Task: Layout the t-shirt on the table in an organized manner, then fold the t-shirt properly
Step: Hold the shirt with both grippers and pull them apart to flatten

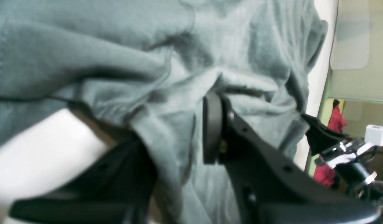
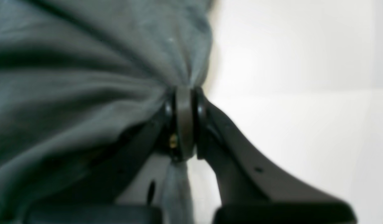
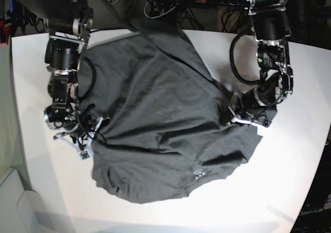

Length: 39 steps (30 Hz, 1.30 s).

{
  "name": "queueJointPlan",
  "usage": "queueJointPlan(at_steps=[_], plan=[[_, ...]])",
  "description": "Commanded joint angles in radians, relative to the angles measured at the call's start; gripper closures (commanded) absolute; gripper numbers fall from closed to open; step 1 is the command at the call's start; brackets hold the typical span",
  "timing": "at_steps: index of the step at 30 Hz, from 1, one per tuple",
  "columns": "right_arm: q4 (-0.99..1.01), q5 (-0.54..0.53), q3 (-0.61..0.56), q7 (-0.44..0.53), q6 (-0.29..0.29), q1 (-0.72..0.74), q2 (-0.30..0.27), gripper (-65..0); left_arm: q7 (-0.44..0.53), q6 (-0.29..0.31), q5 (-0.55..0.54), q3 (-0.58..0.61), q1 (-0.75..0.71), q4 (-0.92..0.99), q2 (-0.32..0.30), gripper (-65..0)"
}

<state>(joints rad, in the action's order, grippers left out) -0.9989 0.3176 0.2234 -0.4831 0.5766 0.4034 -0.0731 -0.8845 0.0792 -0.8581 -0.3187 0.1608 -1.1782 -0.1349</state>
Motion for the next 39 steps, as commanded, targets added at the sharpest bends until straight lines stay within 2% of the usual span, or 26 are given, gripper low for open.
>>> queueJointPlan(at_steps=[1, 4, 6, 7, 12, 15, 19, 23, 27, 33, 39], plan=[[-0.018, -0.007, -0.002, 0.019, 0.006, 0.027, -0.001, 0.0, 0.006, -0.029, -0.025, 0.000, 0.021, -0.018, -0.018, -12.1], [-0.018, -0.007, -0.002, 0.019, 0.006, 0.027, 0.000, 0.0, 0.006, -0.071, -0.029, 0.000, 0.021, -0.019, -0.027, -9.7], [-0.018, -0.007, -0.002, 0.019, 0.006, 0.027, 0.002, 0.0, 0.006, -0.072, -0.026, 0.000, 0.021, -0.019, -0.035, -1.5], [-0.018, -0.007, -0.002, 0.019, 0.006, 0.027, 0.002, 0.0, 0.006, -0.072, -0.023, 0.000, 0.021, -0.019, -0.035, 0.0], [-0.018, -0.007, -0.002, 0.019, 0.006, 0.027, 0.026, 0.0, 0.006, -0.075, -0.020, 0.000, 0.021, -0.015, -0.035, -0.5], [-0.018, -0.007, -0.002, 0.019, 0.006, 0.016, 0.031, 0.0, 0.004, -0.137, -0.020, 0.000, 0.021, -0.018, -0.044, -0.5], [-0.019, -0.007, -0.002, 0.017, 0.006, -0.002, 0.058, 0.0, 0.004, -0.155, -0.020, 0.005, 0.036, -0.019, -0.085, -0.5], [-0.019, -0.007, -0.002, 0.017, 0.006, -0.018, 0.078, 0.0, 0.004, -0.161, -0.022, 0.091, 0.072, -0.019, -0.165, -0.5], [-0.019, -0.007, 0.004, 0.004, 0.006, -0.014, 0.078, 0.0, 0.008, -0.163, -0.019, 0.161, 0.118, -0.007, -0.199, -0.5], [-0.025, -0.007, 0.006, -0.056, 0.006, -0.021, 0.080, 0.0, 0.006, -0.158, 0.107, 0.255, 0.201, -0.006, -0.225, -0.5], [-0.202, -0.007, 0.000, -0.062, 0.006, -0.119, 0.080, 0.0, 0.008, -0.152, 0.239, 0.293, 0.239, -0.006, -0.257, -0.5]])
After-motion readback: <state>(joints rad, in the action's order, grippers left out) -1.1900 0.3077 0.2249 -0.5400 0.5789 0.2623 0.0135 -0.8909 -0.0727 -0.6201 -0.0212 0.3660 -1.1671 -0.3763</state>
